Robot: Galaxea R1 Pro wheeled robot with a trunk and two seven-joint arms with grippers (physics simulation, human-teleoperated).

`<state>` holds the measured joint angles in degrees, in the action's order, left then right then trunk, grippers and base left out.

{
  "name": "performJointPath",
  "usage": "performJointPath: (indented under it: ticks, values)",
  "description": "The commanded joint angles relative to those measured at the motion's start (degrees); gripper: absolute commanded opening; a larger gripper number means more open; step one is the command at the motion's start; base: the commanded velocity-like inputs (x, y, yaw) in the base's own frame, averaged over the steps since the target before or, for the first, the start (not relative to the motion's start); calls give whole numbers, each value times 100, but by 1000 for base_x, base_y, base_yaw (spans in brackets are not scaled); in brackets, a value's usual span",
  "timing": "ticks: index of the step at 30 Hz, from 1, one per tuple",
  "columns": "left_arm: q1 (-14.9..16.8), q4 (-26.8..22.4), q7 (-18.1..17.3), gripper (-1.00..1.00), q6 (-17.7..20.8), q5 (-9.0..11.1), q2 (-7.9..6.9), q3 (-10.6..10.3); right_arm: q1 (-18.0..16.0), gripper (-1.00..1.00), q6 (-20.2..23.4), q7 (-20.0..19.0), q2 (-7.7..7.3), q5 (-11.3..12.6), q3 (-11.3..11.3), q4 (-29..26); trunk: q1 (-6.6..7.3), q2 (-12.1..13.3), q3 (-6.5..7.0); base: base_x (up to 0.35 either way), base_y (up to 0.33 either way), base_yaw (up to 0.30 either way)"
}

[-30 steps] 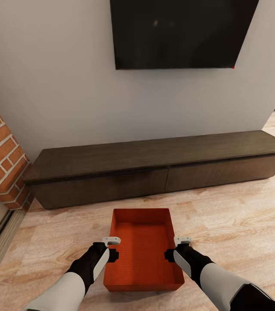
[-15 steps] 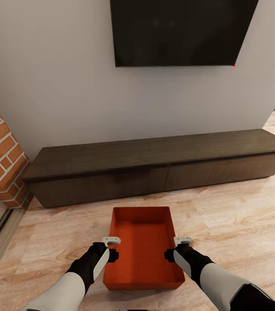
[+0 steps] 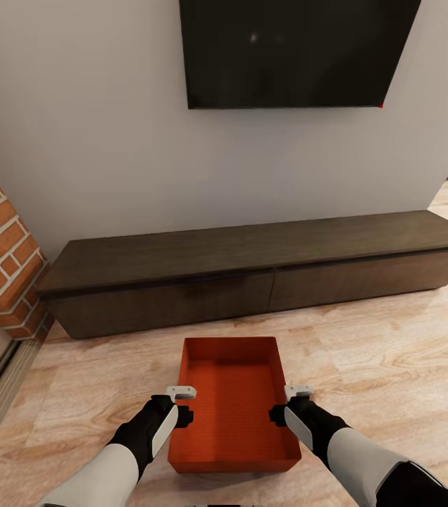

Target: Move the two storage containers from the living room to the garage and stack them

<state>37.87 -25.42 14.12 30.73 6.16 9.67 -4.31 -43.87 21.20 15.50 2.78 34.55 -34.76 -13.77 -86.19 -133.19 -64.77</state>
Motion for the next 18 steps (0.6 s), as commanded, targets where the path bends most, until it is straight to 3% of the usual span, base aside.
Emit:
performJointPath:
  ticks: [1,18]
  values:
    - [1,-8,47,100,24,61,-5,-44,-21,100,25,41,-35,57,-48,-11,1,-2,-5,0,0,0]
    - [1,-7,47,100,28,61,-9,-52,-51,100,25,41,-95,60,-48,-11,-43,-82,-41,0,0,0]
